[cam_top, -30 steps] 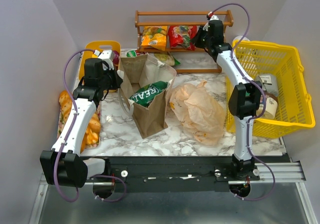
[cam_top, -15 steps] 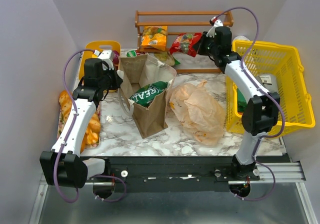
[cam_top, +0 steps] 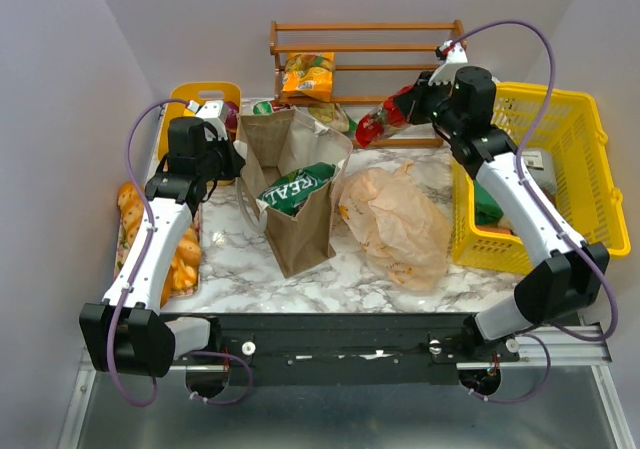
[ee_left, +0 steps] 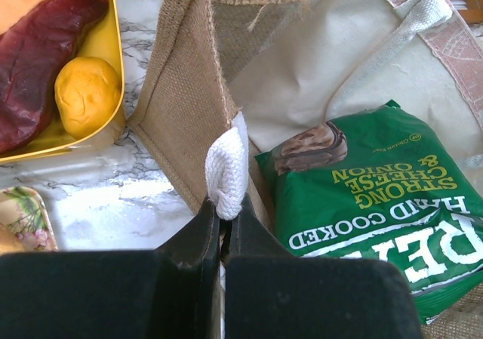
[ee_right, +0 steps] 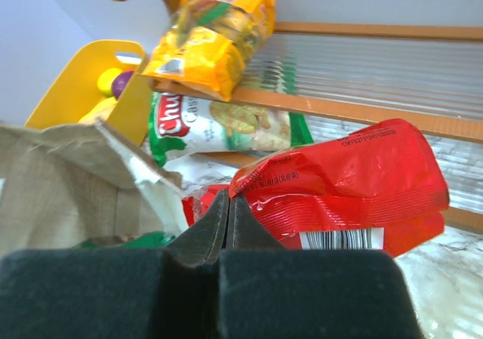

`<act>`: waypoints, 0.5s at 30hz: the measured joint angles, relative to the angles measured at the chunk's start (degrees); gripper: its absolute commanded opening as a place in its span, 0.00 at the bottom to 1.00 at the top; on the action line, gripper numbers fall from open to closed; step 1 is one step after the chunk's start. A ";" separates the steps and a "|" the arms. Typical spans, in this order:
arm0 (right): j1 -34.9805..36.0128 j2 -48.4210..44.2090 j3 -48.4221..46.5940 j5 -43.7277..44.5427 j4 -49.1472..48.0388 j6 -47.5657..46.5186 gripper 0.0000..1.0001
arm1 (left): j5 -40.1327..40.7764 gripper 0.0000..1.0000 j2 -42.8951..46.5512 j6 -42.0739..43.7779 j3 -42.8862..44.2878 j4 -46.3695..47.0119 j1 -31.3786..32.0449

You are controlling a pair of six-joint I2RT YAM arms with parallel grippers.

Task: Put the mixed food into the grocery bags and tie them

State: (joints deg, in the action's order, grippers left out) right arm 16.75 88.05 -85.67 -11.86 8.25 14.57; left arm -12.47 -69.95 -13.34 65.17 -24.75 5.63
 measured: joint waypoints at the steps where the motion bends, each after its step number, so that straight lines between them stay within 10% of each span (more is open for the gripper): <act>1: 0.50 -1.20 0.55 0.22 0.07 -0.35 0.01 | 0.00 0.00 0.00 0.02 0.00 0.00 0.00; 15: 18.21 -7.87 -5.81 -0.72 0.04 -6.29 0.01 | 0.00 0.00 0.00 0.00 0.00 -0.07 0.00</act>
State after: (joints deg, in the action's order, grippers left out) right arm 34.96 80.18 -91.48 -12.58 8.29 8.27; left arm -12.47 -69.95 -13.34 65.17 -24.82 5.63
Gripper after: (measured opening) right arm 0.013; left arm 0.040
